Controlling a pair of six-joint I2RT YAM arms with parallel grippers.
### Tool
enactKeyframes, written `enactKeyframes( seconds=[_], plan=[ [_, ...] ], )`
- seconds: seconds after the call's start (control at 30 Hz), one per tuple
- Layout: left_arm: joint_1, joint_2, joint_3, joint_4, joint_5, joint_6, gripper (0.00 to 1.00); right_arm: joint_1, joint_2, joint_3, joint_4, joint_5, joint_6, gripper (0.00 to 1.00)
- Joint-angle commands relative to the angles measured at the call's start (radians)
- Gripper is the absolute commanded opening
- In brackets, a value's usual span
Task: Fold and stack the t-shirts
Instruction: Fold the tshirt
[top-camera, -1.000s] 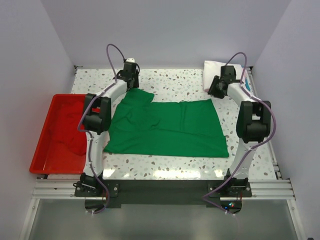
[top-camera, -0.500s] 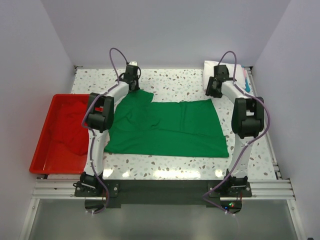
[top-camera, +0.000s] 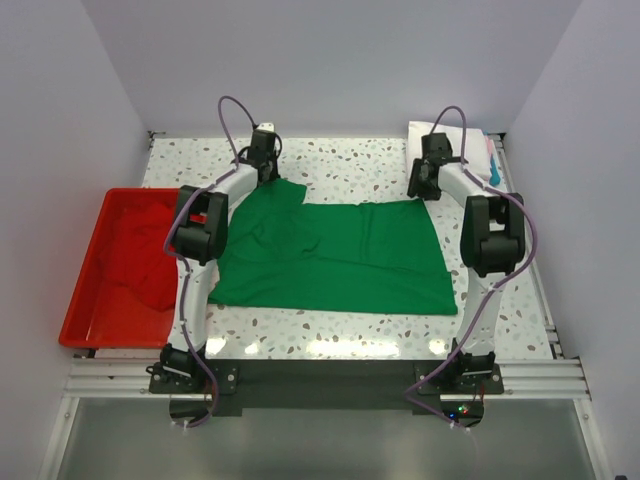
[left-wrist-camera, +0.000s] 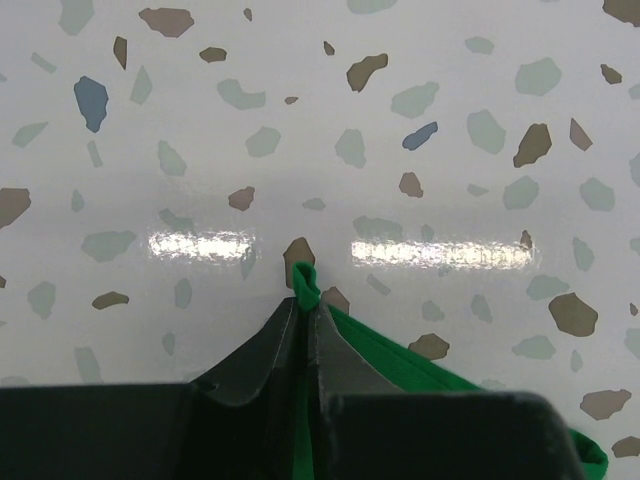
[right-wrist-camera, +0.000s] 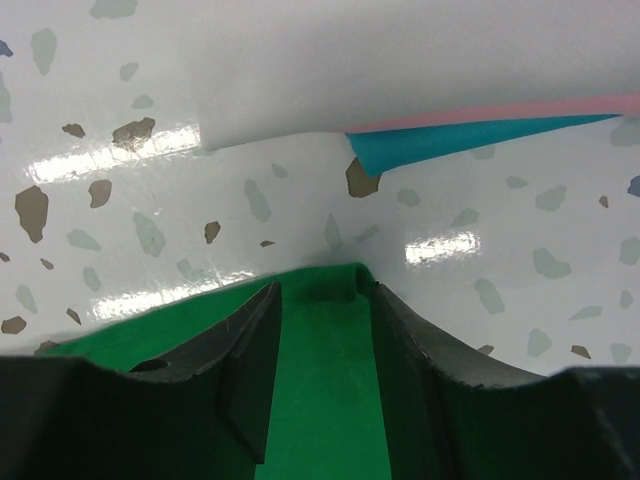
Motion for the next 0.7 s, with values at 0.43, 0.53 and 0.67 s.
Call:
enactKeyframes(
  seconds=[0.43,0.53,0.67],
  plan=[
    [0.011,-0.06,-0.03,0.059,0.013,-0.021,0.0,0.018,0.039,0.047,-0.079,0.072,0.055,0.36],
    [0.011,-0.069,-0.035,0.067,0.013,-0.021,0.0,0.02,0.039,0.05,-0.088,0.093,0.06,0.35],
    [0.011,-0.078,-0.035,0.075,0.011,-0.021,0.0,0.02,0.047,0.064,-0.088,0.104,0.06,0.32]
  ],
)
